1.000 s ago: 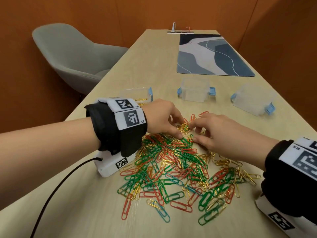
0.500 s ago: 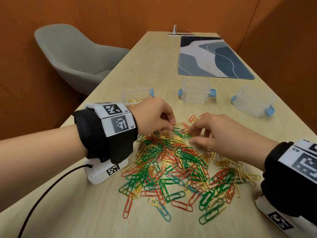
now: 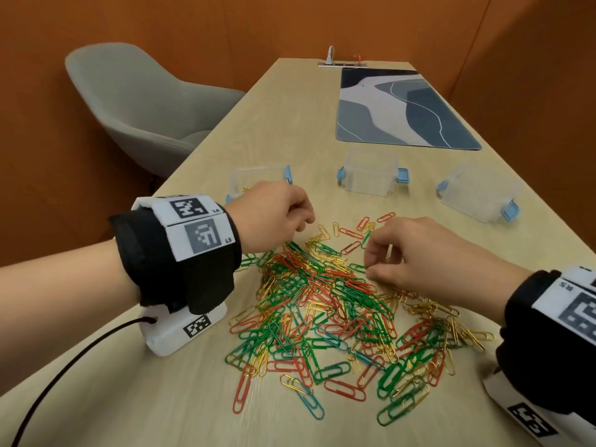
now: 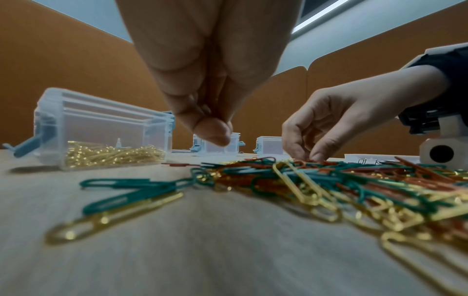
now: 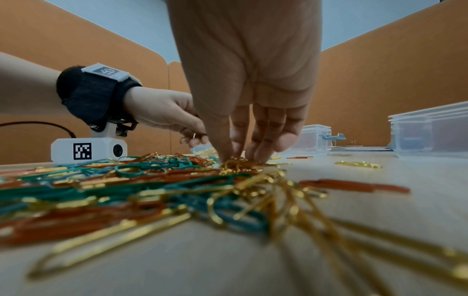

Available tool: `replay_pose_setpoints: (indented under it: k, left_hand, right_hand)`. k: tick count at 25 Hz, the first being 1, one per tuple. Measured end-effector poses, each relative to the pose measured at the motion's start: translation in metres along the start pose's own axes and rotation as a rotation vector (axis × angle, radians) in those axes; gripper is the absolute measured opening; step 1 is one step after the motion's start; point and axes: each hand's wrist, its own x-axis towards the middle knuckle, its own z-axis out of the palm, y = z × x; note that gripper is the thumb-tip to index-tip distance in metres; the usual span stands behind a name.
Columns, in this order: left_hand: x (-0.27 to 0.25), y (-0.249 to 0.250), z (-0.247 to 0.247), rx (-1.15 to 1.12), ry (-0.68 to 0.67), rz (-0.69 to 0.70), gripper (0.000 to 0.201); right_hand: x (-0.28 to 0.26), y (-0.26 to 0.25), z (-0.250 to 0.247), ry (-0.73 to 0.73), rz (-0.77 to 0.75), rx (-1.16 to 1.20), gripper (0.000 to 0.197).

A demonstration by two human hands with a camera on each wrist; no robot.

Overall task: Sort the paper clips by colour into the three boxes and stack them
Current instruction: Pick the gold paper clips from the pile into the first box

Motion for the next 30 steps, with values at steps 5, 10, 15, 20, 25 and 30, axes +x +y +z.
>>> replay_pose_setpoints:
  k: [5,10,15,20,25,30]
  left_hand:
    - [0.01,0.005,0.003,0.261,-0.17,0.051,0.032]
    - [0.018,0.004,0.006,0.357,-0.297,0.092,0.036]
    - [0.018,0.001,0.005,0.378,-0.303,0.177,0.043]
    - [0.016,0.002,0.004,0.225,-0.234,0.168,0.024]
    - [0.009,0.006,0.008,0.214,-0.244,0.171,0.01]
    - [-0.001,0.012,0.011,0.256,-0.293,0.173,0.003]
  right_hand:
    - [0.0,-0.004,0.003,0.027,-0.121,-0.072,0.029]
    - [0.002,-0.004,0.006,-0.057,-0.177,-0.186,0.041]
    - [0.006,0.0,0.006,0.05,-0.089,-0.121,0.029]
    - [0.004,-0.009,0.004,0.044,-0.105,0.004,0.025]
    - [0.009,-0.014,0.007,0.038,-0.05,0.085,0.017]
    - [0.012,-0.017,0.012,-0.001,0.049,0.173,0.005]
